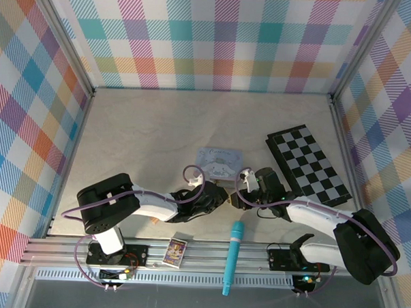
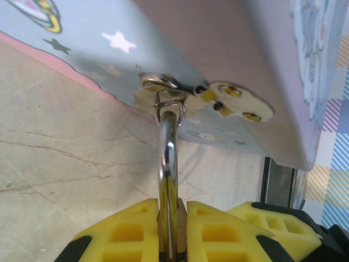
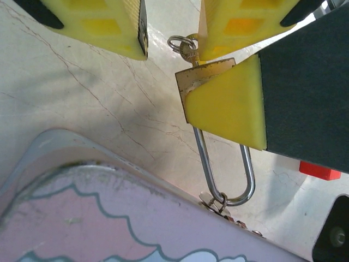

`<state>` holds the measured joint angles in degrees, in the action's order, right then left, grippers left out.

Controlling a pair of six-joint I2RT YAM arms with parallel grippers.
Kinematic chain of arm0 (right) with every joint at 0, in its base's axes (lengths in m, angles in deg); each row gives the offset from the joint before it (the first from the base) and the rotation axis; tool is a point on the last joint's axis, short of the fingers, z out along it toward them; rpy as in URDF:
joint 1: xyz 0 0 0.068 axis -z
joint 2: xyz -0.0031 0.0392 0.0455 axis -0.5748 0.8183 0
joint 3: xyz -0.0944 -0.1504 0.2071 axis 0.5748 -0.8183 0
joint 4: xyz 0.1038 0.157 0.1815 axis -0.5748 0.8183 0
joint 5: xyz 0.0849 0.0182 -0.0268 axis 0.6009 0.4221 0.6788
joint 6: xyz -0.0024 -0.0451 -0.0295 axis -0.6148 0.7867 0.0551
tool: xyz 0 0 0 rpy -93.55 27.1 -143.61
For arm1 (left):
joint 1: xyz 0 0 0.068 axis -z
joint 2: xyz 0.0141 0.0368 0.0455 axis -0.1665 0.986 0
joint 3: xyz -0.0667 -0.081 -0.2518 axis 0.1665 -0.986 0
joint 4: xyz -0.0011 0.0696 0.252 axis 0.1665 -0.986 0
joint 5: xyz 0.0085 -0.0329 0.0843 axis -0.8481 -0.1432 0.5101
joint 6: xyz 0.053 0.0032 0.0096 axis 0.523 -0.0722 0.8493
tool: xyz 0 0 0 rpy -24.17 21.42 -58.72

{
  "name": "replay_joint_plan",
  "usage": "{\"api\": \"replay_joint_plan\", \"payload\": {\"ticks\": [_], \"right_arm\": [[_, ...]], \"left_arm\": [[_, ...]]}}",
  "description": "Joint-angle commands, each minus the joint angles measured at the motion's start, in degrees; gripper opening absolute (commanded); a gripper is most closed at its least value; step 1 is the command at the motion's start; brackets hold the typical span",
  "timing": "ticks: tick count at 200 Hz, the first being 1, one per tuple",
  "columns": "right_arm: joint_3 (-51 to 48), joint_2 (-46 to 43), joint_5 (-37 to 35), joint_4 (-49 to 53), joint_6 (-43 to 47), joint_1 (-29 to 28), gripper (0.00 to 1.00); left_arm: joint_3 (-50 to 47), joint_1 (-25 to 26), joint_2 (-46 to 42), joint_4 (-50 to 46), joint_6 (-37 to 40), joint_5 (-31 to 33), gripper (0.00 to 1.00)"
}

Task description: Unlock a padlock with a key

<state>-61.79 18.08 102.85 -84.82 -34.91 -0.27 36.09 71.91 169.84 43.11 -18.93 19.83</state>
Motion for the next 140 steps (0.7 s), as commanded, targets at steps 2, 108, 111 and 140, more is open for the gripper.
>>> {"api": "replay_joint_plan", "payload": {"ticks": [2,108,111,140], "right_arm": [[2.2,1.0,1.4,-0.9,-0.6,-0.5,0.30],[2.1,1.0,-3.6,2.9,1.9,-4.2,0.23],[1.9,0.8,-3.6,2.9,1.9,-4.2,0.23],[-0.3,-1.0,-3.5,1.7,0.1,-4.2,0.22]], "left_arm": [[1.2,-0.3,-1.5,0.9,0.3,-1.3,0.00],[0.9,-0.4,-1.8,1.4,0.0,-1.4,0.00],[0.9,-0.4,-1.8,1.3,0.0,-1.4,0.00],[0.8,-0.5,-2.0,0.9,0.0,-1.2,0.00]]}}
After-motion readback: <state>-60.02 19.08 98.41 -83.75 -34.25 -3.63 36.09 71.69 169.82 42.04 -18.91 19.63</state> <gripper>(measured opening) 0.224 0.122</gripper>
